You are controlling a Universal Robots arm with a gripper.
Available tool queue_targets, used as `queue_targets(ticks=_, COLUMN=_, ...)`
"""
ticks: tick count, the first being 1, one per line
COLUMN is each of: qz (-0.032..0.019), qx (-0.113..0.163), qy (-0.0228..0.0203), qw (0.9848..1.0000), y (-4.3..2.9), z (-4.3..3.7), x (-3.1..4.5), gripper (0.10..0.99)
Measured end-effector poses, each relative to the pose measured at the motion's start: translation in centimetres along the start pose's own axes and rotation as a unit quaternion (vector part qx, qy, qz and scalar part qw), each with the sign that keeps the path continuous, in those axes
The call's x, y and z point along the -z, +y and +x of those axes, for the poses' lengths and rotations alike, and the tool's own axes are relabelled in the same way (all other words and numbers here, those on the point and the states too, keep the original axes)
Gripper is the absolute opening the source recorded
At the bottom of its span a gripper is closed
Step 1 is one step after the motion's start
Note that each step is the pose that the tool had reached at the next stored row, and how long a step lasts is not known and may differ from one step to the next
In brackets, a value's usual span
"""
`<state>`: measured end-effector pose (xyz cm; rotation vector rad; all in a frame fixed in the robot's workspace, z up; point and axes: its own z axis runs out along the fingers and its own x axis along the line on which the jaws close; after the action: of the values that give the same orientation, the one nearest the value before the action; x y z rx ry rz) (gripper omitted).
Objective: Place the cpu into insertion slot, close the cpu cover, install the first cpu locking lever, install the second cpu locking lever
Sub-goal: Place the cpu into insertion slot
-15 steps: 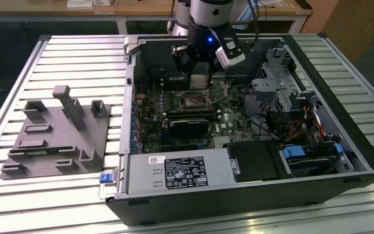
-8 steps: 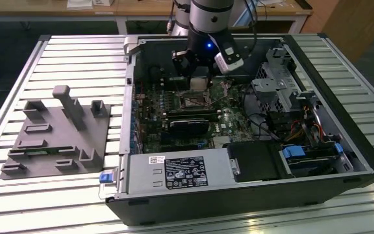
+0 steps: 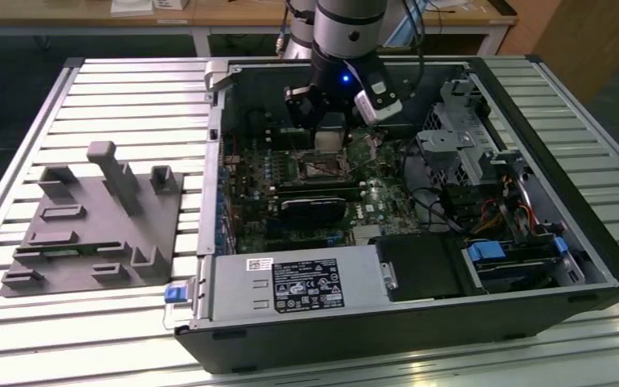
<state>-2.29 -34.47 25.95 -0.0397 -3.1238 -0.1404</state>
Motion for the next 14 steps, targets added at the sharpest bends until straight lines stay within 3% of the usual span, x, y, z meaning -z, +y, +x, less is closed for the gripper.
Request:
queue_targets(ticks=7, qz=-0.0042, qx=0.001, qy=-0.0083, qw=1.0, y=-0.06, z=0.18, x=-0.68, gripper=0.537)
queue_targets(ticks=14, qz=-0.0042, qx=0.002, qy=-0.01, qw=0.9999, y=-0.18, z=0.24, x=-1.93, gripper=0.537)
